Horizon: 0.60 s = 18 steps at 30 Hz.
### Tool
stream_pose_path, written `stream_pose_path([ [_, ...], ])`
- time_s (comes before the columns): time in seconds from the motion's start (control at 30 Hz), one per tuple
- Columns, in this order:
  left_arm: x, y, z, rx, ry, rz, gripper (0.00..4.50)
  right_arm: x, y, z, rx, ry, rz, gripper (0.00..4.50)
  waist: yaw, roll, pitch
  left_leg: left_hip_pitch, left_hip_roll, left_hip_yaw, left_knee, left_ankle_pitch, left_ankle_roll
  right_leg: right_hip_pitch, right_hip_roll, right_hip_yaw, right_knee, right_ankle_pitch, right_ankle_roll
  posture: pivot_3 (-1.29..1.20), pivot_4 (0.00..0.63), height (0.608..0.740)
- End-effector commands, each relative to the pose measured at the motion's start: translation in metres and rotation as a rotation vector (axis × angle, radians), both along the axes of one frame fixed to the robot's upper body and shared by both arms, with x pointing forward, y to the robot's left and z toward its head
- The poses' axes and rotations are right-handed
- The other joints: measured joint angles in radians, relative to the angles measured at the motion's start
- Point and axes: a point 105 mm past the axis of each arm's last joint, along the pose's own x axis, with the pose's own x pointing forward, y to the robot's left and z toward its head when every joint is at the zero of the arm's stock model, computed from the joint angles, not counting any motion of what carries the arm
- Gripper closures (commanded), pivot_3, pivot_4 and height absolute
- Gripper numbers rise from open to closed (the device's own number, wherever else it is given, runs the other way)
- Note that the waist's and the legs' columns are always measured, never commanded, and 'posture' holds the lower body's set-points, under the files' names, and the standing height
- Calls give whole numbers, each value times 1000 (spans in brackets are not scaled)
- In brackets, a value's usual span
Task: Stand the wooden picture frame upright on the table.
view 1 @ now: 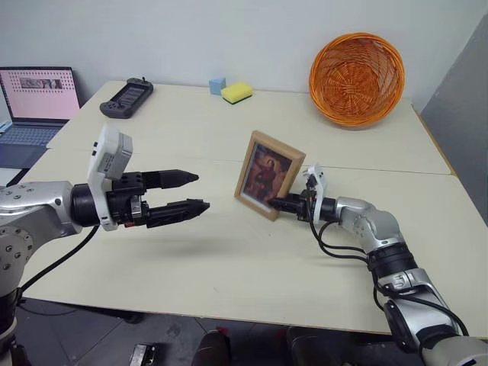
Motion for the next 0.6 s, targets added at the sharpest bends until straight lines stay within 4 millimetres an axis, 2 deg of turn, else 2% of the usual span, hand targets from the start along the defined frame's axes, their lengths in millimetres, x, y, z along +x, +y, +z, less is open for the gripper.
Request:
stream_pose_path([
  [0.03, 0, 0, 14, 9, -63, 2, 436, -33, 12, -3, -33, 0, 190, 3046, 0, 0, 0, 0, 0, 0, 0, 0, 0, 0, 0, 0, 0, 0, 0, 0, 150, 740],
  [0.13, 2, 0, 17, -1, -65, 1, 436, -35, 12, -6, -46, 3, 192, 3046, -1, 0, 0, 0, 0, 0, 0, 0, 0, 0, 0, 0, -1, 0, 0, 0, 150, 740],
  [0.43, 3, -1, 19, -10, -59, -10, 436, -22, 13, -5, -34, -6, 114, 3046, -1, 0, 0, 0, 1, 1, 0, 0, 0, 0, 0, 0, -1, 0, 0, 0, 150, 740],
  [0.6, 0, 0, 12, 31, -50, -22, 436, -16, 12, -5, -35, -13, 81, 3046, -2, 0, 0, 0, 1, 1, 0, 0, 0, 0, 0, 0, -1, 0, 0, 0, 150, 740],
])
